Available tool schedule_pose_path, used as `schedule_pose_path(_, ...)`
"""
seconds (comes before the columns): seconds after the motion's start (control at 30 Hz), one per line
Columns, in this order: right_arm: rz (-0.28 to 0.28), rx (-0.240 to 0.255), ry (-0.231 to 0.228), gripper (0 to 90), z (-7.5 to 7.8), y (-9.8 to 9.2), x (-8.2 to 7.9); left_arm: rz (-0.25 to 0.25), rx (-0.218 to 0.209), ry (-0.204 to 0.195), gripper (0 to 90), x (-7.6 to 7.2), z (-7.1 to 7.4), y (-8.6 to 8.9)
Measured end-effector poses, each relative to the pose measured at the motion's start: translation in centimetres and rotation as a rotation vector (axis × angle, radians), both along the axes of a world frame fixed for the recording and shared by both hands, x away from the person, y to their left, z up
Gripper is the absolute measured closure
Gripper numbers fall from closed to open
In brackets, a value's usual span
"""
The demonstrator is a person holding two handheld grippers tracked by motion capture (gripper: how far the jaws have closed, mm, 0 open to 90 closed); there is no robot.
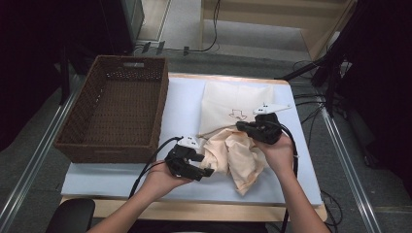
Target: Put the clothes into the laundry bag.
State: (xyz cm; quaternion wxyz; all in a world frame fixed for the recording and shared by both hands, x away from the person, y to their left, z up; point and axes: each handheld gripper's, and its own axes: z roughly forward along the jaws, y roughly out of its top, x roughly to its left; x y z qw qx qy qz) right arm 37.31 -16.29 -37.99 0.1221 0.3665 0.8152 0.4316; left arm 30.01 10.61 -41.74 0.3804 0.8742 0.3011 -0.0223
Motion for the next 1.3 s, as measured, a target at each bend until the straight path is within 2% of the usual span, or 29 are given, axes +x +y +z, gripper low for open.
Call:
schedule_pose_path(0.07, -0.002, 0.0, 0.002, 88.6, 0.0, 0.0, 0.0, 0.001, 0.017, -0.013, 36.0, -0.1, -0.3, -0.2)
schedule_pose_path(0.2, -0.002, -0.002, 0.001, 88.6, 0.0, 0.0, 0.0, 0.018, 0.005, 0.003, 36.0, 0.1, -1.3, -0.2)
schedule_pose_path(0.4, 0.0, -0.002, 0.0, 88.6, -0.1, 0.0, 0.0, 0.03, 0.017, 0.011, 36.0, 0.1, -2.4, -0.5)
schedule_pose_path(0.47, 0.001, -0.005, -0.002, 88.6, -0.1, 0.0, 0.0, 0.027, 0.015, 0.03, 36.5, 0.1, -2.9, -0.8)
schedule_pose_path(0.6, 0.003, -0.009, -0.003, 88.6, -0.1, 0.0, 0.0, 0.013, 0.04, 0.029, 41.0, -0.1, -3.9, -1.3)
schedule_pose_path(0.7, 0.002, -0.008, -0.002, 88.6, -0.1, 0.1, 0.0, 0.013, 0.049, 0.029, 46.5, 0.0, -4.5, -1.4)
schedule_pose_path(0.73, 0.003, -0.007, -0.002, 88.7, -0.1, 0.0, 0.0, 0.02, 0.039, 0.023, 50.7, 0.0, -4.5, -1.4)
schedule_pose_path(0.8, 0.003, -0.007, -0.002, 88.6, -0.1, 0.0, 0.0, 0.024, 0.039, 0.02, 52.5, 0.1, -4.6, -1.3)
schedule_pose_path(0.83, 0.003, -0.008, -0.001, 88.6, -0.1, 0.0, 0.0, 0.03, 0.038, 0.013, 58.0, 0.2, -4.7, -1.3)
schedule_pose_path(0.9, 0.002, -0.008, 0.0, 88.6, -0.2, 0.0, 0.0, 0.045, 0.024, 0.006, 60.8, 0.3, -4.9, -1.2)
schedule_pose_path(0.93, 0.003, -0.008, 0.001, 88.6, -0.2, 0.0, 0.0, 0.048, 0.012, 0.013, 62.8, 0.3, -5.0, -1.1)
schedule_pose_path(0.97, 0.003, -0.007, 0.003, 88.6, -0.2, 0.1, 0.0, 0.053, 0.009, 0.022, 68.6, 0.4, -5.0, -1.1)
schedule_pose_path(1.03, 0.004, -0.009, 0.002, 88.7, -0.2, 0.1, 0.0, 0.068, 0.004, 0.045, 69.8, 0.6, -5.0, -1.1)
schedule_pose_path(1.1, 0.005, -0.01, 0.002, 88.6, -0.2, 0.2, 0.0, 0.048, 0.011, 0.062, 74.0, 0.7, -4.9, -1.2)
schedule_pose_path(1.13, 0.005, -0.011, 0.003, 88.7, -0.2, 0.2, 0.0, 0.042, 0.014, 0.059, 81.4, 0.7, -5.0, -1.2)
schedule_pose_path(1.17, 0.005, -0.011, 0.003, 88.7, -0.2, 0.2, 0.0, 0.033, 0.014, 0.058, 81.4, 0.7, -5.0, -1.3)
schedule_pose_path(1.2, 0.006, -0.01, 0.004, 88.7, -0.2, 0.2, 0.0, 0.029, 0.011, 0.067, 87.6, 0.7, -5.0, -1.3)
schedule_pose_path(1.23, 0.006, -0.01, 0.004, 88.7, -0.2, 0.2, 0.0, 0.023, 0.008, 0.073, 87.6, 0.7, -4.9, -1.4)
schedule_pose_path(1.27, 0.005, -0.011, 0.004, 88.6, -0.2, 0.2, 0.0, 0.024, 0.009, 0.062, 88.1, 0.7, -4.8, -1.5)
schedule_pose_path(1.3, 0.003, -0.01, 0.004, 88.7, -0.2, 0.2, 0.0, 0.014, -0.012, 0.059, 88.7, 0.8, -4.2, -1.5)
